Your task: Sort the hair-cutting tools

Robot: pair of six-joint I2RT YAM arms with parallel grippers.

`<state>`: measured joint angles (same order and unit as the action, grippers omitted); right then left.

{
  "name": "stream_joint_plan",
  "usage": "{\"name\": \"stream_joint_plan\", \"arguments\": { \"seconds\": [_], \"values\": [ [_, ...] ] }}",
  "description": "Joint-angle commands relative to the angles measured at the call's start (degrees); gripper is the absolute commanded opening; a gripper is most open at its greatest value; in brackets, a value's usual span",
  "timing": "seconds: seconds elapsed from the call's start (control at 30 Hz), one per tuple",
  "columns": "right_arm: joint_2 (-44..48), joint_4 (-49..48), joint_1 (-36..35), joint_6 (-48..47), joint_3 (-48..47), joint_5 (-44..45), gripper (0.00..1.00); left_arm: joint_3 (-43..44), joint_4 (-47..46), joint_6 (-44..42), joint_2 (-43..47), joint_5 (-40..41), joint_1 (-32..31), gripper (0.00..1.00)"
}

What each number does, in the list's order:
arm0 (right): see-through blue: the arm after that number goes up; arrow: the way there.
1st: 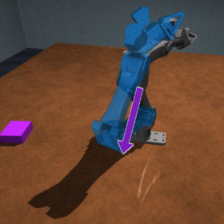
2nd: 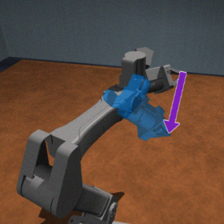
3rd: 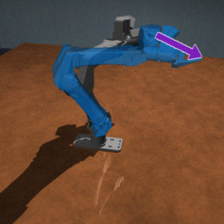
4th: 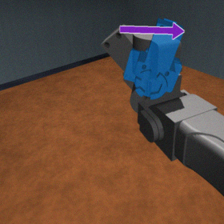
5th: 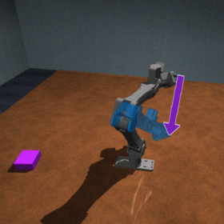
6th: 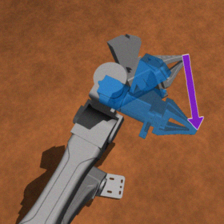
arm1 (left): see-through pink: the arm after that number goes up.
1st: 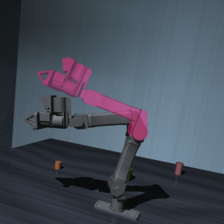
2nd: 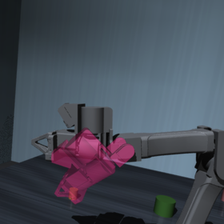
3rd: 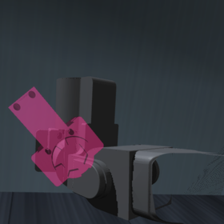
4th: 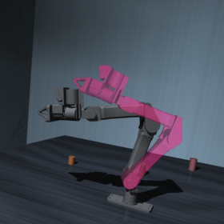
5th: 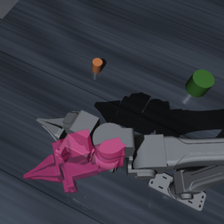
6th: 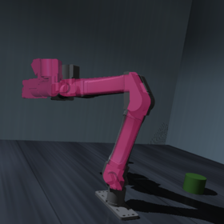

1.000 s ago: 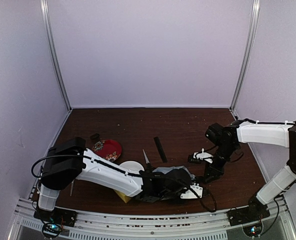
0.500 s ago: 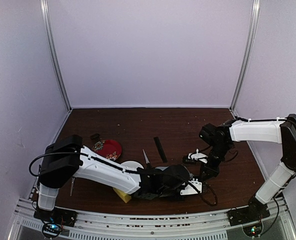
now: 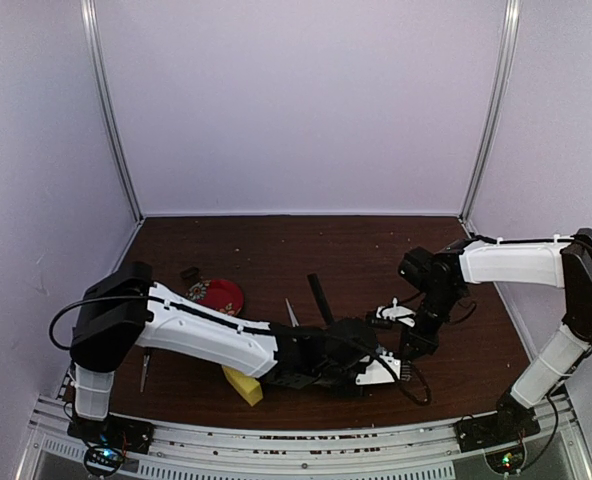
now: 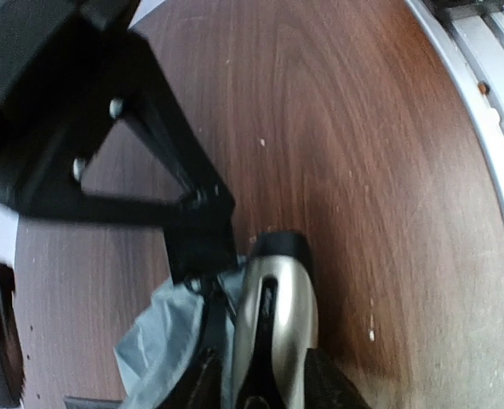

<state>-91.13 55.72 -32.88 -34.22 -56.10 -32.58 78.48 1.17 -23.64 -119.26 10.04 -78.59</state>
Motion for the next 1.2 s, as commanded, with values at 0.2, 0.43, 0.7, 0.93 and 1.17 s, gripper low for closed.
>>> {"name": "stream_joint_plan", "arguments": {
  "seconds": [0.2,0.43,0.7,0.93,1.17],
  "values": [
    [1.88,0.20,0.01,-0.02,1.01,-1.52,0.00,15.32,13.97,-0.97,-9.75,1.69,0.18,0.37],
    [1.52,0.24,0.01,-0.06,0.93,-1.58,0.00,14.17,16.06,-0.88,-8.88,0.13,0.10,0.37],
    [1.57,0.30,0.01,-0.07,0.99,-1.61,0.00,15.24,18.96,0.06,-10.28,3.93,0.19,0.40],
    [1.48,0.41,0.01,0.00,0.98,-1.69,0.00,14.61,19.84,0.81,-9.78,7.07,0.19,0.44],
    [1.26,0.37,0.01,0.04,1.12,-1.57,0.00,14.35,19.29,1.53,-9.29,7.62,0.22,0.34]
  ]
}}
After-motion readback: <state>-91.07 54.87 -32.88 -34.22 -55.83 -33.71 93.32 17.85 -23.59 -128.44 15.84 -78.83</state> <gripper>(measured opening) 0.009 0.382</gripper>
